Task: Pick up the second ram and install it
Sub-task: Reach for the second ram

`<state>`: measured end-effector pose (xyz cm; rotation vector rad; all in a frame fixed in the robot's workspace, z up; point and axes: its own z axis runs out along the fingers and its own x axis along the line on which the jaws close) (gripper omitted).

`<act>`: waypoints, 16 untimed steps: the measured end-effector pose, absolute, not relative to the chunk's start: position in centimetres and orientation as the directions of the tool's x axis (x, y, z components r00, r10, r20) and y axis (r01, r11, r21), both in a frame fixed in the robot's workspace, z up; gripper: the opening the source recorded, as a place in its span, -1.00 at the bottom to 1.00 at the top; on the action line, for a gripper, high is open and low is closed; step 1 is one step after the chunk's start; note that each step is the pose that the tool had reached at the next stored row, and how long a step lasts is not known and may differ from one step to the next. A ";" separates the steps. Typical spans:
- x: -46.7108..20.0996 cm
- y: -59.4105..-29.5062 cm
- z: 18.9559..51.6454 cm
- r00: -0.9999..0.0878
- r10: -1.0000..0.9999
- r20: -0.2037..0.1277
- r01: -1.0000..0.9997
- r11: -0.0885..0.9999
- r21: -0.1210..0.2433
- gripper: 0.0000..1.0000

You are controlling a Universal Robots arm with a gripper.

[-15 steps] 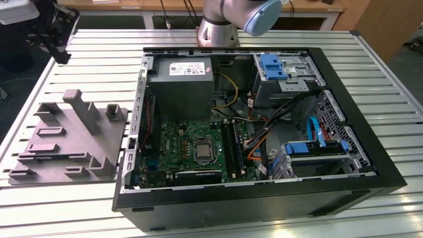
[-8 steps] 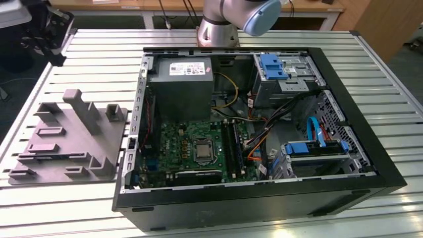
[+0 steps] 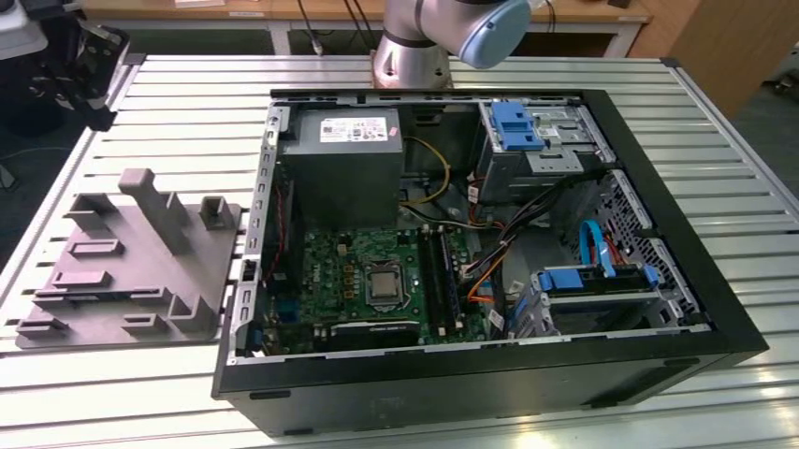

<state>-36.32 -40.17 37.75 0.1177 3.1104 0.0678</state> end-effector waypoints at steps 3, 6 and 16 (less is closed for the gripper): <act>-36.6 -40.3 37.6 -0.997 0.076 -0.026 0.075 0.996 0.045 -0.80; -36.8 -40.5 37.5 -0.997 0.076 -0.026 0.075 0.996 0.045 -0.80; -37.2 -41.4 37.0 -0.997 0.076 -0.026 0.075 0.996 0.045 -0.80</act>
